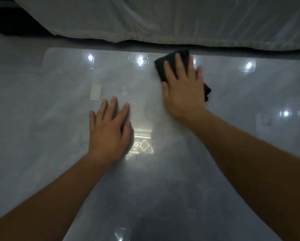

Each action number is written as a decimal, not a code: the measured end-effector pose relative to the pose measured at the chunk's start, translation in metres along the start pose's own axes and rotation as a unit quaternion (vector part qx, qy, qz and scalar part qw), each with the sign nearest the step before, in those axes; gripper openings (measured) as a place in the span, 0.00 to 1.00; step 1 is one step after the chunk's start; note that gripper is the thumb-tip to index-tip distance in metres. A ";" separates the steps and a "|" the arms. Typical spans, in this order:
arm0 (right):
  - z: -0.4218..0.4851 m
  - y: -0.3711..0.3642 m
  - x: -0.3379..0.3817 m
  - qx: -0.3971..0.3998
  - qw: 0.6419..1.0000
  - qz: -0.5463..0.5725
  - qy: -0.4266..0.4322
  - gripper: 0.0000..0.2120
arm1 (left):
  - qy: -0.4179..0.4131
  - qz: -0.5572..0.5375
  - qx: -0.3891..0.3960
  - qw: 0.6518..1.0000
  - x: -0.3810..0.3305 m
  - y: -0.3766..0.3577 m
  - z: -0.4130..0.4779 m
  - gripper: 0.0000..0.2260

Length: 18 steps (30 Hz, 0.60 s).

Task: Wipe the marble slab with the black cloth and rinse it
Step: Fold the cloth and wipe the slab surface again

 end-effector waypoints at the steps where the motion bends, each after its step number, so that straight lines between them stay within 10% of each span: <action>1: -0.004 -0.007 0.029 0.010 0.997 -0.004 0.070 0.29 | -0.003 0.006 -0.002 1.000 0.000 0.000 -0.001 0.26; 6: -0.015 -0.007 0.014 0.030 0.983 -0.010 0.178 0.28 | -0.006 0.011 -0.005 1.000 0.001 0.002 0.000 0.26; 12: 0.001 0.019 -0.083 0.007 0.990 -0.012 -0.142 0.30 | 0.001 0.004 -0.016 1.000 -0.003 0.001 -0.001 0.25; 18: 0.021 -0.016 0.087 0.040 0.985 -0.033 0.163 0.28 | -0.022 -0.043 -0.022 0.999 0.007 0.009 -0.002 0.26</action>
Point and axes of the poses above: each hand's wrist, its own z-axis towards the middle knuckle, its own y-axis out of the back of the hand, x = y × z, the point moved 5 cm from there along z, towards the middle knuckle, and after that the axes turned 3 degrees about -x, right-handed, at the moved point
